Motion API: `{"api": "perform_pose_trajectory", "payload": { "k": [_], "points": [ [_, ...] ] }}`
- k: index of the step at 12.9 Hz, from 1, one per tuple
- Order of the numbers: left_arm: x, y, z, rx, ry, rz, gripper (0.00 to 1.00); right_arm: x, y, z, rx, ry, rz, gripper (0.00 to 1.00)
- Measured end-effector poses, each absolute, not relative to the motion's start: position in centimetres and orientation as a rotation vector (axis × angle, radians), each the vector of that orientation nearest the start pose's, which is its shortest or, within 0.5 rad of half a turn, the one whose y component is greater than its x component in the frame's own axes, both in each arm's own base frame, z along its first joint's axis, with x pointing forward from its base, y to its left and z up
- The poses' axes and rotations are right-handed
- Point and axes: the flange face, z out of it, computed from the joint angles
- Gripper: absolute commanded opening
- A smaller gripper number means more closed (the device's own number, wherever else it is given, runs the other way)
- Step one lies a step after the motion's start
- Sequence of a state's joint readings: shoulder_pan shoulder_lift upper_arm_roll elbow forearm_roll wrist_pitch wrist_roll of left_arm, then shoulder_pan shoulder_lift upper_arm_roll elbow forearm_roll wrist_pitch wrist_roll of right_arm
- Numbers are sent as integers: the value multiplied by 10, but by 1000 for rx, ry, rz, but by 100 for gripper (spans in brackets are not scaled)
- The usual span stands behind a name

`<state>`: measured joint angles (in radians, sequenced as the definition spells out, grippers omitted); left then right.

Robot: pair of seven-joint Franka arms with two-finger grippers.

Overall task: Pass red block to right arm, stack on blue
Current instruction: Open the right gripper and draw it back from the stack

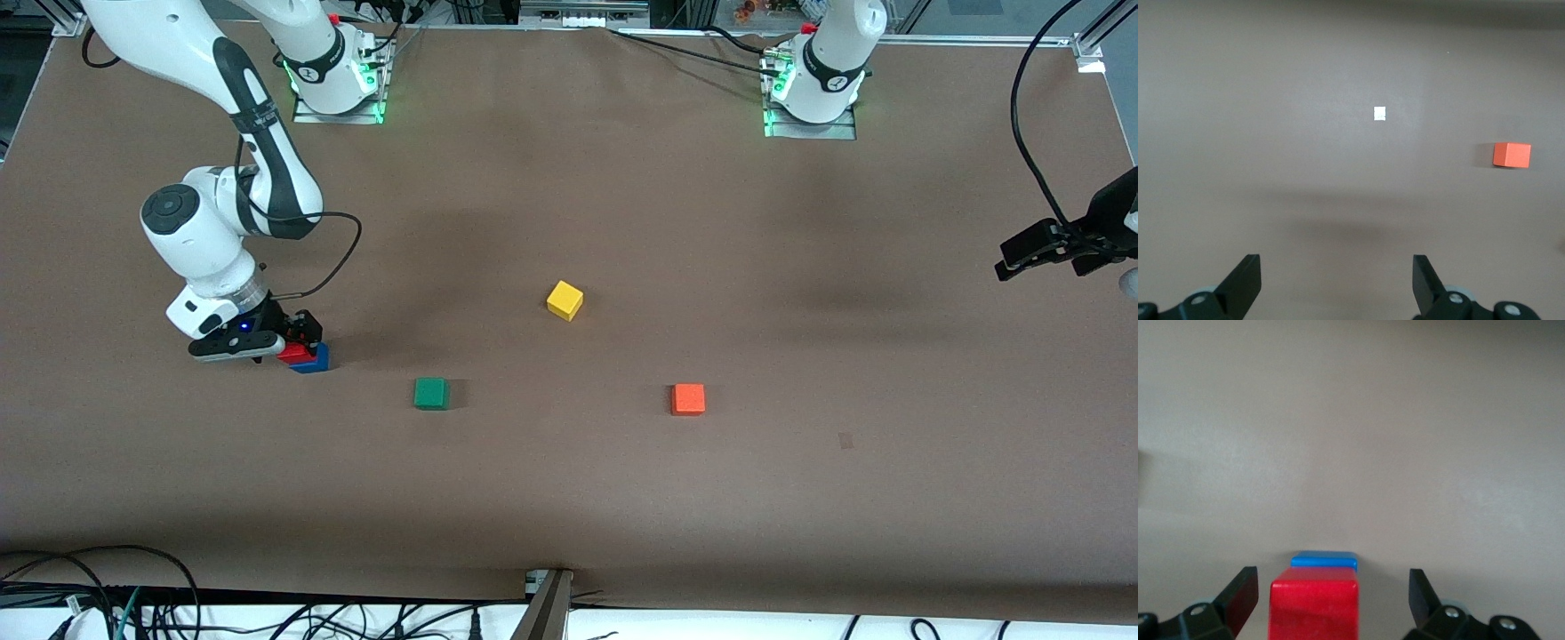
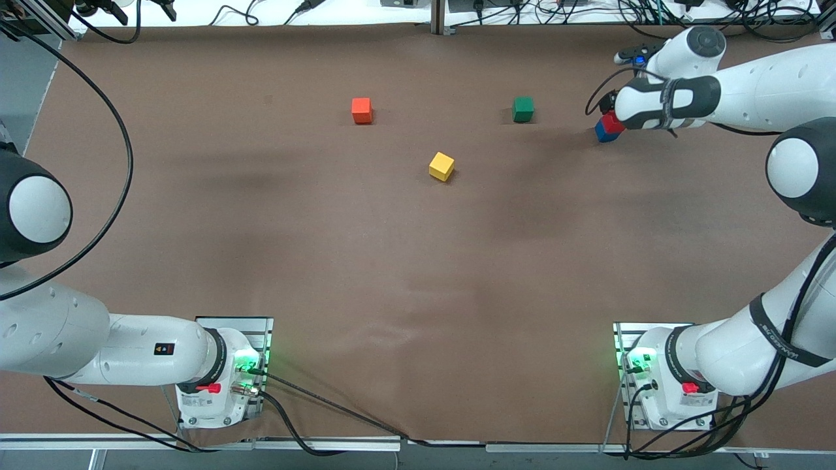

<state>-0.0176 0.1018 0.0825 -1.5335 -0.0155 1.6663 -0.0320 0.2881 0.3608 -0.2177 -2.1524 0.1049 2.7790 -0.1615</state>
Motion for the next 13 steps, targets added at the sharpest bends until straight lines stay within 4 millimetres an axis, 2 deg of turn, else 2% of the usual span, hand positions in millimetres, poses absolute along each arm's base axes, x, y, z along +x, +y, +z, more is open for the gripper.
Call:
{"api": "perform_pose_trajectory", "payload": {
  "k": [2,5,7,9,10,13],
  "points": [
    [593,35,593,-3144,-153,-49,100,614,33,300,-3141,-233,-290,100],
    [593,35,592,-3144,-154,-49,100,636,30,391,-3124,-223,-19,100],
    [593,35,592,-3144,-154,-49,100,637,20,455,-3112,-204,131,100],
    [593,35,593,-3144,-154,-50,100,632,8,506,-3109,-173,204,100],
    [593,35,593,-3144,-154,-50,100,629,-1,523,-3110,-150,231,100],
    [593,35,593,-3144,-154,-50,100,616,-10,542,-3104,-126,370,100]
  ]
}}
